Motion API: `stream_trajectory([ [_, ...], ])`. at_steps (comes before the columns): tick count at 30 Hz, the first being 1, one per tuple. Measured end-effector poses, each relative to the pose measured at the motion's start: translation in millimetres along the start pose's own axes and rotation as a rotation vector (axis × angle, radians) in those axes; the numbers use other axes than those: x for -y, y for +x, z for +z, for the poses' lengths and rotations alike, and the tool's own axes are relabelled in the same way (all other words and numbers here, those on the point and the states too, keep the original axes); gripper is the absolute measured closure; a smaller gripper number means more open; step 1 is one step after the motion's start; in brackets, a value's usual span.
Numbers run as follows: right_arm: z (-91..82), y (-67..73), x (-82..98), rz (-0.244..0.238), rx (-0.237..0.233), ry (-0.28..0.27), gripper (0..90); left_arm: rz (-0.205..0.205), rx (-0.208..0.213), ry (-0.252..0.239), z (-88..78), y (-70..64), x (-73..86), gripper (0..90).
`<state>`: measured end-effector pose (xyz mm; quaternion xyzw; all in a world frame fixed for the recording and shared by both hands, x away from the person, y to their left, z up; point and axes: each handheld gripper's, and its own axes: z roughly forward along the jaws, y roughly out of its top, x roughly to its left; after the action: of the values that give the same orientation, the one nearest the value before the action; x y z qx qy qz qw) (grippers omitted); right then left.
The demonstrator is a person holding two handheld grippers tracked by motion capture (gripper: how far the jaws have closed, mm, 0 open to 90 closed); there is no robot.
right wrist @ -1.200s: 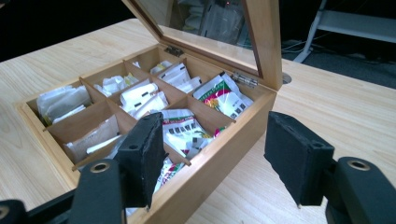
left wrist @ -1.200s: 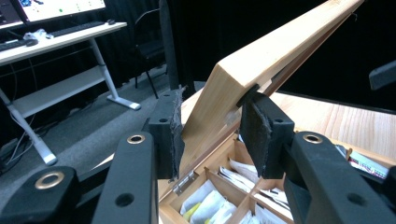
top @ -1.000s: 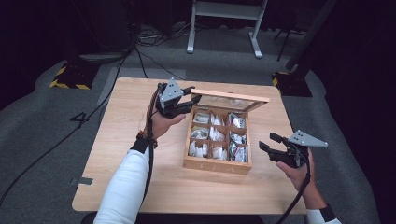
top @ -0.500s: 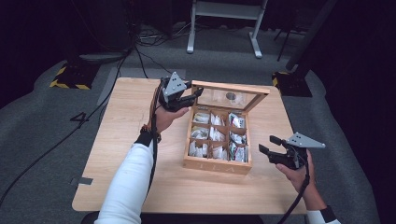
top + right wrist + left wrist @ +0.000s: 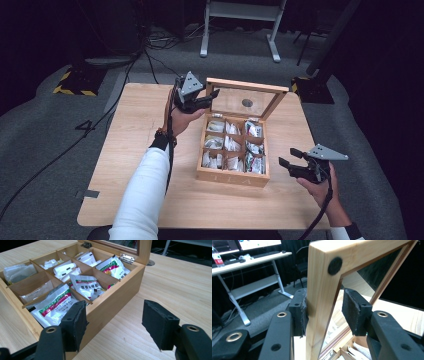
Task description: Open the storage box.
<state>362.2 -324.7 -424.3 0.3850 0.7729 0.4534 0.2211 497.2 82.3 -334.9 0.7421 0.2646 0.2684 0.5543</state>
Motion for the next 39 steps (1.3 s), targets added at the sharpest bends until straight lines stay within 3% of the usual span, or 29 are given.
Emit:
stream_trajectory([
  [4,1.8,-0.9,2.8,0.0,-0.008,0.012,36.0,-0.02,-0.014,0.001,7.5,3.8,-0.6,55.5],
  [11,4.7,1.0,4.8,-0.012,-0.021,0.032,35.6,-0.051,-0.028,0.045,22.0,11.4,6.4,56.5],
  [15,5.5,1.0,5.5,-0.013,-0.023,0.037,35.7,-0.086,-0.026,0.02,26.1,14.7,10.2,57.0],
  [27,10.1,3.2,8.1,-0.019,-0.027,0.063,35.4,-0.08,-0.061,0.047,36.1,16.0,12.5,55.6],
  [39,13.1,3.7,9.7,-0.023,-0.029,0.076,35.1,-0.111,-0.087,0.098,51.8,17.4,27.9,53.6],
])
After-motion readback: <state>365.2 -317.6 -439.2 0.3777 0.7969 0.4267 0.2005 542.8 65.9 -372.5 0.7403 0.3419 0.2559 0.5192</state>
